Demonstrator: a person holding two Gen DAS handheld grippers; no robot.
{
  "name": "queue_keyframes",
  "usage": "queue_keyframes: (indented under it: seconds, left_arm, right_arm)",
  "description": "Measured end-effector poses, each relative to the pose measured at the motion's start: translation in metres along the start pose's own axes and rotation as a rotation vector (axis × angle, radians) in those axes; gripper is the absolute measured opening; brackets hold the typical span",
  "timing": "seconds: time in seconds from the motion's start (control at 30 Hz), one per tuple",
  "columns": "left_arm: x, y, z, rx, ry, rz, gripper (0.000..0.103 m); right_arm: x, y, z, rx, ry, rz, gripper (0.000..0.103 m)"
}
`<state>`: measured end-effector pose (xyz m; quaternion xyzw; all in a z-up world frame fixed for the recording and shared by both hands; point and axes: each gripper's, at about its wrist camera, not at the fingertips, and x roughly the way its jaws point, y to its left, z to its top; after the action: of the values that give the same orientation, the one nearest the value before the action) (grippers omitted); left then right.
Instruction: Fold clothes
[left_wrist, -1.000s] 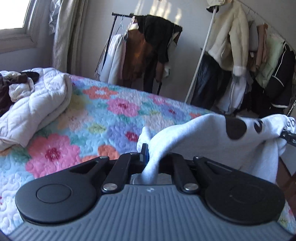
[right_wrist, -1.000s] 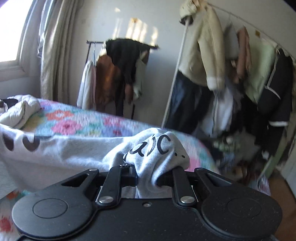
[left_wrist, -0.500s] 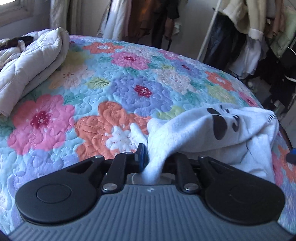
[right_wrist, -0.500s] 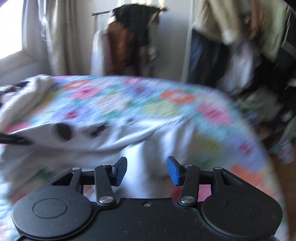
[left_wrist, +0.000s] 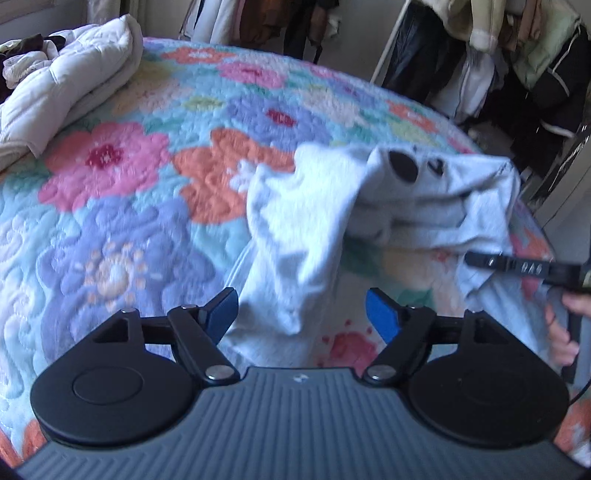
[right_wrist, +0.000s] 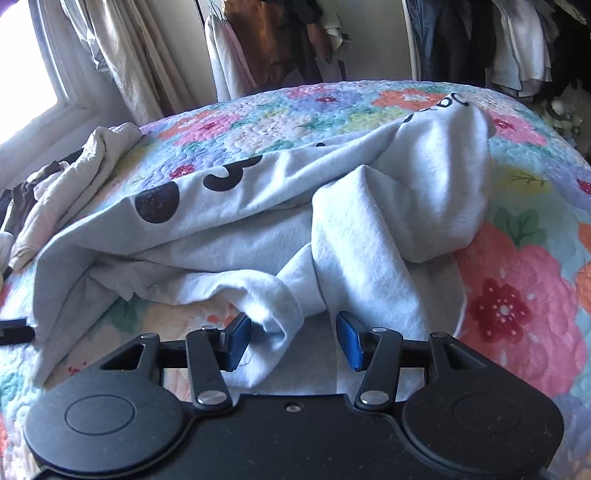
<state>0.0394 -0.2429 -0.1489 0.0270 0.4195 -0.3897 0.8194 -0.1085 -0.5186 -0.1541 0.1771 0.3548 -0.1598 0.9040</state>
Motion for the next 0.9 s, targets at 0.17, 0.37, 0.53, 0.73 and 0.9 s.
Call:
queue_keyframes:
  seconds: [0.17, 0.37, 0.53, 0.73, 0.9]
  left_arm:
    - [0.013, 0.007, -0.007, -0.033, -0.019, 0.037, 0.031]
    - [0.009, 0.01, 0.007, -0.05, -0.036, 0.022, 0.012]
    - [-0.019, -0.006, 0.03, -0.002, -0.116, -0.03, 0.012]
    - [-0.061, -0.033, 0.037, -0.004, -0.136, -0.167, 0.012]
    - [-0.078, -0.049, 0.003, 0.005, -0.031, -0.246, 0.013]
  right_arm:
    - [-0.001, -0.008, -0.004, -0.069, -0.035, -0.045, 0.008]
    - [-0.038, -0.015, 0.006, -0.134, -0.165, -0.213, 0.007]
    - [-0.084, -0.015, 0.052, -0.271, -0.225, -0.305, 0.006]
    - [-0.18, 0.014, 0.078, -0.548, -0.35, -0.428, 0.006]
    - [-0.208, -0.007, 0.028, -0.543, -0.213, -0.455, 0.006]
